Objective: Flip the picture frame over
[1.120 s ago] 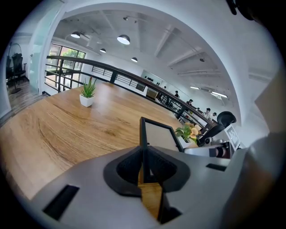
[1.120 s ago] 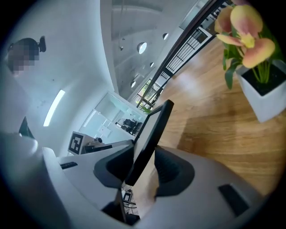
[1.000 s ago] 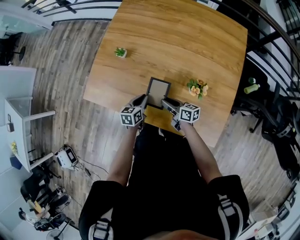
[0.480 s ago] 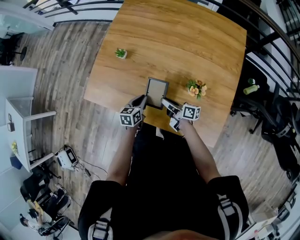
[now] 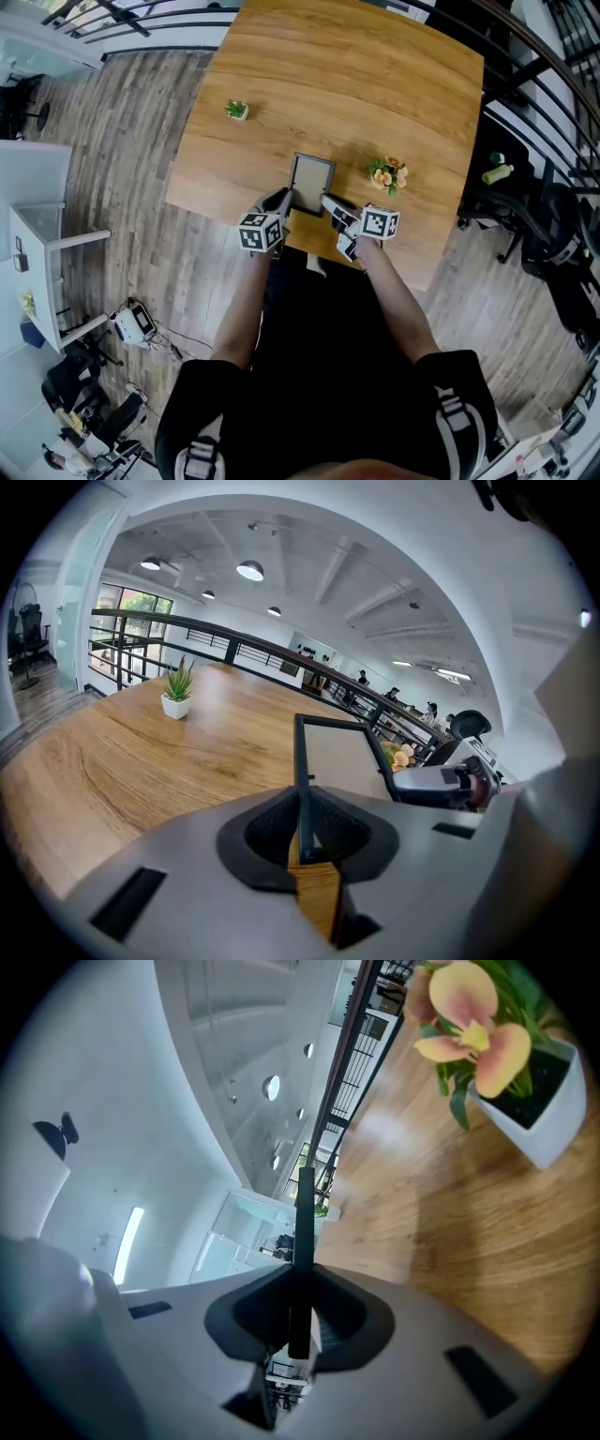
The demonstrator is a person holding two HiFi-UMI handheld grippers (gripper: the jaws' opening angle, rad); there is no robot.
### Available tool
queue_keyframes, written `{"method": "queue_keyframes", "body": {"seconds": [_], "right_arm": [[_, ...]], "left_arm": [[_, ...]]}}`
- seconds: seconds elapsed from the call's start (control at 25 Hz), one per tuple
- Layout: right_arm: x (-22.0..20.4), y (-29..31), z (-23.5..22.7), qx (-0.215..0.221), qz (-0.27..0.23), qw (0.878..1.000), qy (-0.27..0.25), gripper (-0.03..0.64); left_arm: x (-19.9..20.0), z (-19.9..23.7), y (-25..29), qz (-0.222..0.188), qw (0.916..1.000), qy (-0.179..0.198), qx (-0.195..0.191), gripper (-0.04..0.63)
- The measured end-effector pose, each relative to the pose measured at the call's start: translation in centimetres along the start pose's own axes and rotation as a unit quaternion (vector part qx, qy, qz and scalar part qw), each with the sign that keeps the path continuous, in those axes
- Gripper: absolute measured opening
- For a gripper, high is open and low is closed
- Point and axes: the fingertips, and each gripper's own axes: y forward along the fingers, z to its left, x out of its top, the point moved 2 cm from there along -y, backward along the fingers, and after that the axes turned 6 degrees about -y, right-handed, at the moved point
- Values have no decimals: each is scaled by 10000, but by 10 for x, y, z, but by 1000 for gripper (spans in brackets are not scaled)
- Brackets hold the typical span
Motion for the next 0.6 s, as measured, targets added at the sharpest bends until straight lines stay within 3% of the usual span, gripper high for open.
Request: {"method": "queue_keyframes", "body": {"seconds": [0.36,0.6], "right_arm": [[7,-15,-13,-512,-45,9979,-395,71],[12,-16,-5,-847,44,9883,-1266,71]], "left_arm": [[16,-12,3,-138,9996,235,-82,62],[38,-25,1,-623,9960,-523,-362,123]]}}
